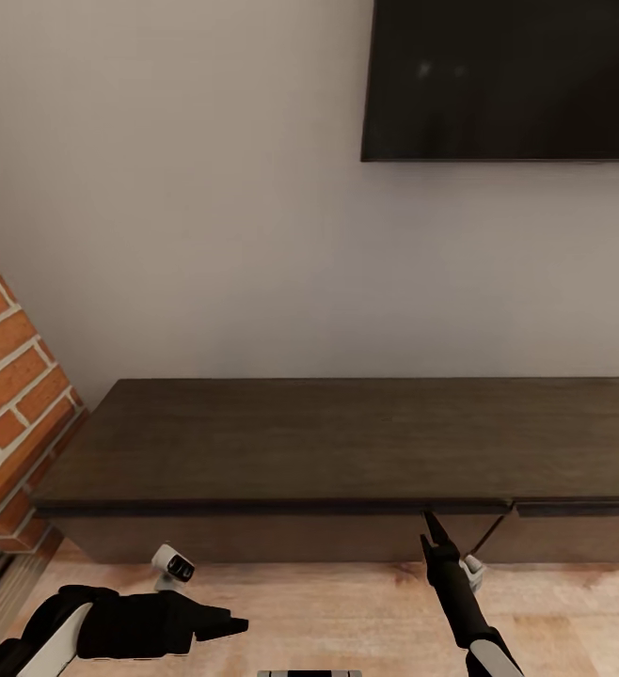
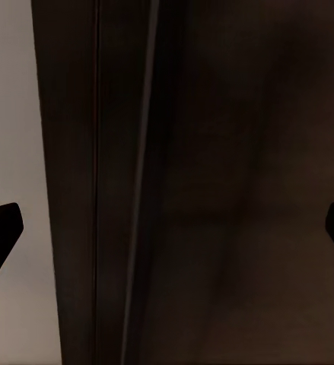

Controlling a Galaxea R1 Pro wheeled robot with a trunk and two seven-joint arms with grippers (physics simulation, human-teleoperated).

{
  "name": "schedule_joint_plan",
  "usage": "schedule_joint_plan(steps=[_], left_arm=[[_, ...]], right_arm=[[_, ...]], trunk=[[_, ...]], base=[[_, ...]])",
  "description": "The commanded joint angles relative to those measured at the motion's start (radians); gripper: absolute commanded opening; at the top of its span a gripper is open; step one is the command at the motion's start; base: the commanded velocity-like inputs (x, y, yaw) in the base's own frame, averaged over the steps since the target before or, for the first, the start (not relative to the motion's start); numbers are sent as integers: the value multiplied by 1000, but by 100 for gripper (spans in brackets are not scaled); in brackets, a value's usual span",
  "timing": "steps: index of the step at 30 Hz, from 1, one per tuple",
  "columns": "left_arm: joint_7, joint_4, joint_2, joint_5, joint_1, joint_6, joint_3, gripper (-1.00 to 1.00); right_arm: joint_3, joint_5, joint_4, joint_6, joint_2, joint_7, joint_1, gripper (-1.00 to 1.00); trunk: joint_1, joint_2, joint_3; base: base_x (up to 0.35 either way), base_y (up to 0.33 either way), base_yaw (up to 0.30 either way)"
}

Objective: Place each of the two pumpkins and all three candles from the living room inside a cabinet in the living room (use any cabinet), then make sure every cabinet is closed, and position the cauldron so it is next to a table in the living room.

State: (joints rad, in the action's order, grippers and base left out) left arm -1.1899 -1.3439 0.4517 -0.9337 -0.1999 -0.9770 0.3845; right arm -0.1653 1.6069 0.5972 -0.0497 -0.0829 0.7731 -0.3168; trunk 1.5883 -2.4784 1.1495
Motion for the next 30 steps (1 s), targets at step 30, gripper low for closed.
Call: schedule_joint_plan(steps=[30], left_arm=[[-6, 0, 1, -8, -1, -6, 2, 100]], right_arm=[[-8, 11, -1, -4, -1, 3, -1, 100]], trunk=[[0, 0, 1]], base=[[45, 0, 0]])
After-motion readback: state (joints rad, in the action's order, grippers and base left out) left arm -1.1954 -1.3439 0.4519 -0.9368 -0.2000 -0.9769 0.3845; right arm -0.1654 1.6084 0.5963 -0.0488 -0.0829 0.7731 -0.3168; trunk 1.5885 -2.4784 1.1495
